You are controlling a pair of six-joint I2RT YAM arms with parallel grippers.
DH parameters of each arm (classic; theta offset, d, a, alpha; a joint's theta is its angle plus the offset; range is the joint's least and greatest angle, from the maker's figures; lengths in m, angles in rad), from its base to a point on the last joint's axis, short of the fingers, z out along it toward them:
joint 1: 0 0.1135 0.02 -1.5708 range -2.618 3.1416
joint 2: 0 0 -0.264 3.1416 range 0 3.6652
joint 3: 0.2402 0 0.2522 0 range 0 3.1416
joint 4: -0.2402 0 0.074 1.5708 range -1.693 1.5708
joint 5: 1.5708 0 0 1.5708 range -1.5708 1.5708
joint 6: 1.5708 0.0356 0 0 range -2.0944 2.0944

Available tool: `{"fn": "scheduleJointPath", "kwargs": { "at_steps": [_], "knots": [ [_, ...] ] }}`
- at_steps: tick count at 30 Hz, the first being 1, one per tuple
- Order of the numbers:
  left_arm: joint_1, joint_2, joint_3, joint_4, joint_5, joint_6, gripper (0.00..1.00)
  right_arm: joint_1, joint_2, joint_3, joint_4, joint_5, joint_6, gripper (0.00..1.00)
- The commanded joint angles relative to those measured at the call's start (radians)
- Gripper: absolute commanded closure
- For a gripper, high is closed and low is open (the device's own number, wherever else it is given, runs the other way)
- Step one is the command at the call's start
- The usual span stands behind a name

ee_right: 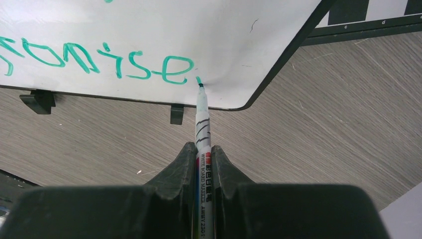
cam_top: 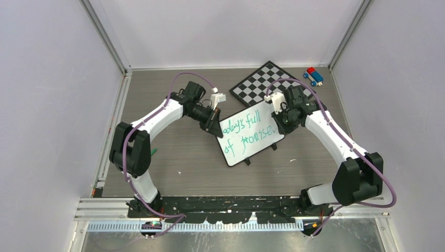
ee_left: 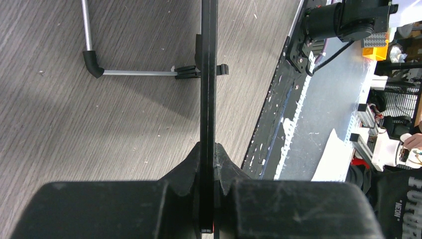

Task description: Write a sentence on the whiteboard

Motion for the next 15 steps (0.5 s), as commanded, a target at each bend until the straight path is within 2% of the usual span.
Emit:
{"fn": "scheduleJointPath", "kwargs": {
  "at_steps": [1, 5, 9, 15],
  "knots": [
    [-0.001, 0.008, 0.008, 0.004, -0.055, 0.014, 1.0, -0.003, -0.009, 0.018, 0.055, 0.004, -0.007, 1.0],
    [-0.002, 0.001, 0.011, 0.008, -0.055, 0.007, 1.0, -0.004, -0.051, 0.061, -0.006, -0.041, -0.001, 1.0],
    [-0.002, -0.017, 0.006, 0.025, -0.065, 0.0, 0.81, -0.002, -0.1, 0.107, -0.07, -0.114, -0.001, 1.0],
    [-0.003, -0.048, 0.03, 0.015, -0.084, 0.003, 0.59, -0.004, -0.122, 0.194, -0.134, -0.247, 0.034, 1.0]
  ]
}}
